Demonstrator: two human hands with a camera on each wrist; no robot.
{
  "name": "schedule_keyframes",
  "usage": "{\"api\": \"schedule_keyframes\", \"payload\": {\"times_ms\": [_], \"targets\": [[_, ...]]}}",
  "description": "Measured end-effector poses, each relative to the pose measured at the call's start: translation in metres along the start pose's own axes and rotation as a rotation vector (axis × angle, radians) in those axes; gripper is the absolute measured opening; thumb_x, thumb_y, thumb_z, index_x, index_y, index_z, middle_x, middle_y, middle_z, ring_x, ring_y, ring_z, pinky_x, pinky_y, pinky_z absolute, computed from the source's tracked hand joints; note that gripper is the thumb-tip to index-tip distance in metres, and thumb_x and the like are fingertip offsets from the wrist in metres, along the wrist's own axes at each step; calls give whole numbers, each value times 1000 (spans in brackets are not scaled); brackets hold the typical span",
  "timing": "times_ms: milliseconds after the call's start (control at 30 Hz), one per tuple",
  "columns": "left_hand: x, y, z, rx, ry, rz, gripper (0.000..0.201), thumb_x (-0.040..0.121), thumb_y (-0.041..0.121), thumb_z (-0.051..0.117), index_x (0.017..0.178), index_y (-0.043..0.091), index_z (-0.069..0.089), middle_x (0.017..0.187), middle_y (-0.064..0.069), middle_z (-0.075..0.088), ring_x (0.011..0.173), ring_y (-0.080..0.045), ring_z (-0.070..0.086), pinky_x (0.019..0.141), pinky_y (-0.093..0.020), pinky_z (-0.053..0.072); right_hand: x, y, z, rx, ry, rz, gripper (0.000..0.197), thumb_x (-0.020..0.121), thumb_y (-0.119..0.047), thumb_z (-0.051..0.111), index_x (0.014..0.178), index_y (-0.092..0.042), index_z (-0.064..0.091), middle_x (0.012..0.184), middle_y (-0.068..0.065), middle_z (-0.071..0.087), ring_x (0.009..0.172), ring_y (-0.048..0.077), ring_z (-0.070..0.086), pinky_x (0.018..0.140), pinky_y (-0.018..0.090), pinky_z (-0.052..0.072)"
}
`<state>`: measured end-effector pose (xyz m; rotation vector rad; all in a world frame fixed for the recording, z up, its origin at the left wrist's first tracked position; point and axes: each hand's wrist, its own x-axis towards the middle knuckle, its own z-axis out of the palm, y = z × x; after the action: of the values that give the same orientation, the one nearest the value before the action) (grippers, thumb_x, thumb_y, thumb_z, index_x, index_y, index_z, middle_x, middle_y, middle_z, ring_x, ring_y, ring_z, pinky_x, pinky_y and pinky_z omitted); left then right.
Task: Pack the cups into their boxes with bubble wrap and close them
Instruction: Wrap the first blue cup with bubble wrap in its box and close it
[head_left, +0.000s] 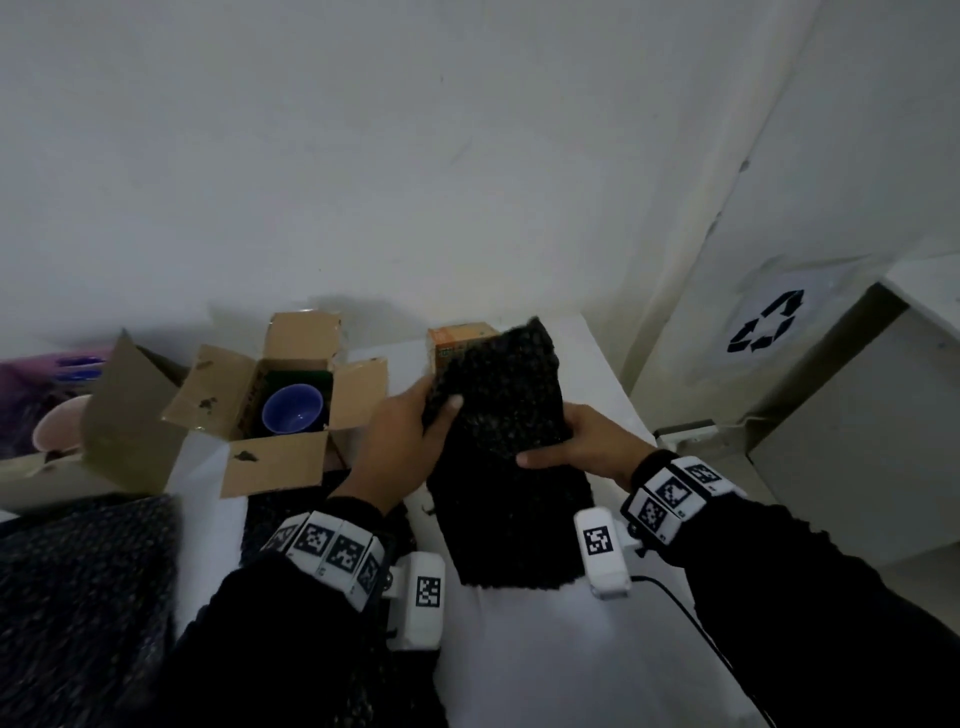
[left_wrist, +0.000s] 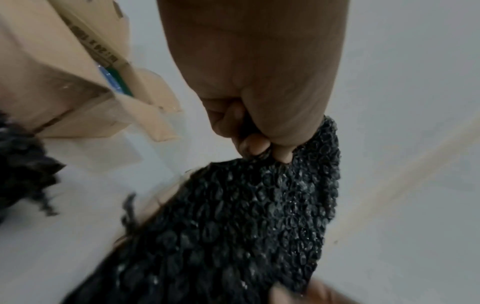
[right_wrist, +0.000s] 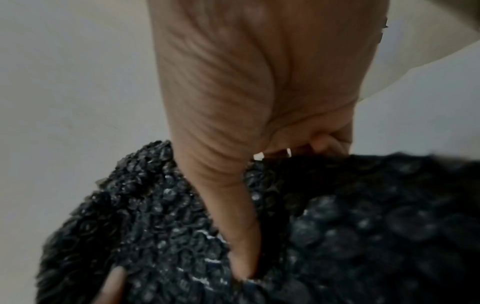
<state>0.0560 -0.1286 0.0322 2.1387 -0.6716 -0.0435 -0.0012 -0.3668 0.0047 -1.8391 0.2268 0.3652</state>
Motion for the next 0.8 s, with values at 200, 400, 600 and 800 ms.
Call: {"api": "schedule_keyframes", "payload": {"times_ms": [200, 400, 600, 800], "targets": [[23, 30, -32, -148, 265, 136, 8, 98, 17, 55, 106, 18, 54, 72, 12, 65, 62, 4, 64, 58, -11, 47, 10, -33, -13, -433, 313, -105, 24, 83, -26, 76, 101, -10, 74, 98, 4, 72, 86, 17, 65, 75, 29, 51], [35, 36, -45, -90, 285, 429, 33, 95, 30, 47, 112, 4, 58, 103, -6, 60, 93, -18, 59, 77, -22, 45, 39, -80, -30, -175, 604, -371, 13, 81, -6, 73, 92, -12, 68, 87, 0, 67, 70, 13, 61, 66, 13, 44], [45, -12, -20, 245, 135, 315, 24, 93, 25, 59, 113, 13, 64, 130, 0, 53, 108, -11, 58, 89, -17, 46, 73, -78, -30, -112, 400, -415, 36, 83, 15, 55, 106, -10, 68, 109, -2, 67, 99, 6, 65, 90, 16, 50], [50, -46, 26, 501, 15, 154, 14, 77, 21, 76, 90, 18, 71, 111, -5, 49, 91, -27, 54, 71, -38, 52, 92, -44, -24, -301, 355, -260, 29, 87, 2, 50, 92, -21, 67, 109, 3, 63, 106, 17, 55, 93, 27, 41]]}}
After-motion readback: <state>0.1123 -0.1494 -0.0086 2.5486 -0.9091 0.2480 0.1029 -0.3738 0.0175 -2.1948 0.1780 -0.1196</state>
